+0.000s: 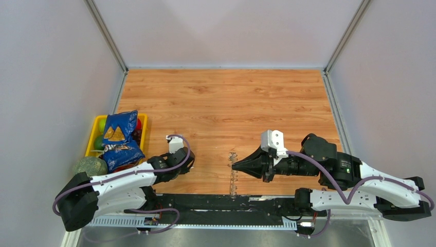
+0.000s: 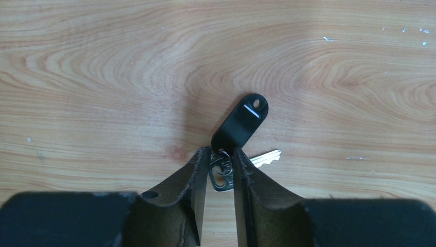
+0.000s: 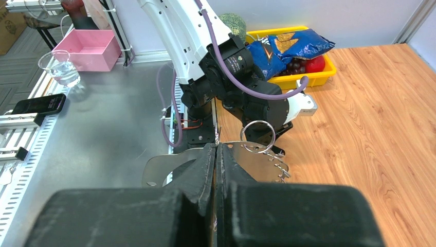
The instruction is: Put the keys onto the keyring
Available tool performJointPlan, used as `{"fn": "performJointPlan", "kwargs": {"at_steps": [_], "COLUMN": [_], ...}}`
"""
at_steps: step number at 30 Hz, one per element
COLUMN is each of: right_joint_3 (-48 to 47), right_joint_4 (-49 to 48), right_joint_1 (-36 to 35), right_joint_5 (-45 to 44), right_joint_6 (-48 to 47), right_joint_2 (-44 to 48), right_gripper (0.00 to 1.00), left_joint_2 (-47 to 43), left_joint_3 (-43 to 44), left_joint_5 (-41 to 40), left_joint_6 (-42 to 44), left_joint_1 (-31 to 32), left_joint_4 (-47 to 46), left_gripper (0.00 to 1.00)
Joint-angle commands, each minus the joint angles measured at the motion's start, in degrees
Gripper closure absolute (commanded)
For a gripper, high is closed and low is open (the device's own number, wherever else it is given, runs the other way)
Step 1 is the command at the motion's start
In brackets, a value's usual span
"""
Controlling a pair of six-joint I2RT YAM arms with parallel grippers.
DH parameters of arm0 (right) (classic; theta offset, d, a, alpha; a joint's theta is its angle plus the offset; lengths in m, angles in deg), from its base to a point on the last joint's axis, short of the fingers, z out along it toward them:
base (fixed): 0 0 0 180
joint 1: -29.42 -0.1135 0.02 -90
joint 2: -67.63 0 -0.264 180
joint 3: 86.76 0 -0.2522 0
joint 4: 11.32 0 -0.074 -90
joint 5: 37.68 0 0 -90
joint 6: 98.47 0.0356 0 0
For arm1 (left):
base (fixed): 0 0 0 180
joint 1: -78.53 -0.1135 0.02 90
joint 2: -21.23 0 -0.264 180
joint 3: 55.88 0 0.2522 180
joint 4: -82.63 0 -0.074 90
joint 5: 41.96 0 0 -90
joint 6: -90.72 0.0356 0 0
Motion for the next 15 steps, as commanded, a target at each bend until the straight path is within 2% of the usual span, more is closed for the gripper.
{"fn": "performJointPlan", "kwargs": {"at_steps": [1, 15], "right_joint_3": [-0.4, -0.5], "right_joint_4": [-2.9, -3.7], "right_joint_1": [0.2, 0.2], "right_joint_5": [0.5, 1.1], "right_joint_6": [0.5, 0.7], "right_joint_2": [0.2, -1.0], "right_gripper": [1.00, 1.00], "left_joint_2": [-1.1, -5.2], "left_joint_3": [1.5, 1.1], "left_joint_5": [-0.7, -1.4], "left_joint_6": [-0.1, 0.5], "left_joint_1": [0.3, 0.3], "left_joint_4": [-0.3, 2.6], "left_gripper": [0.74, 0.93]}}
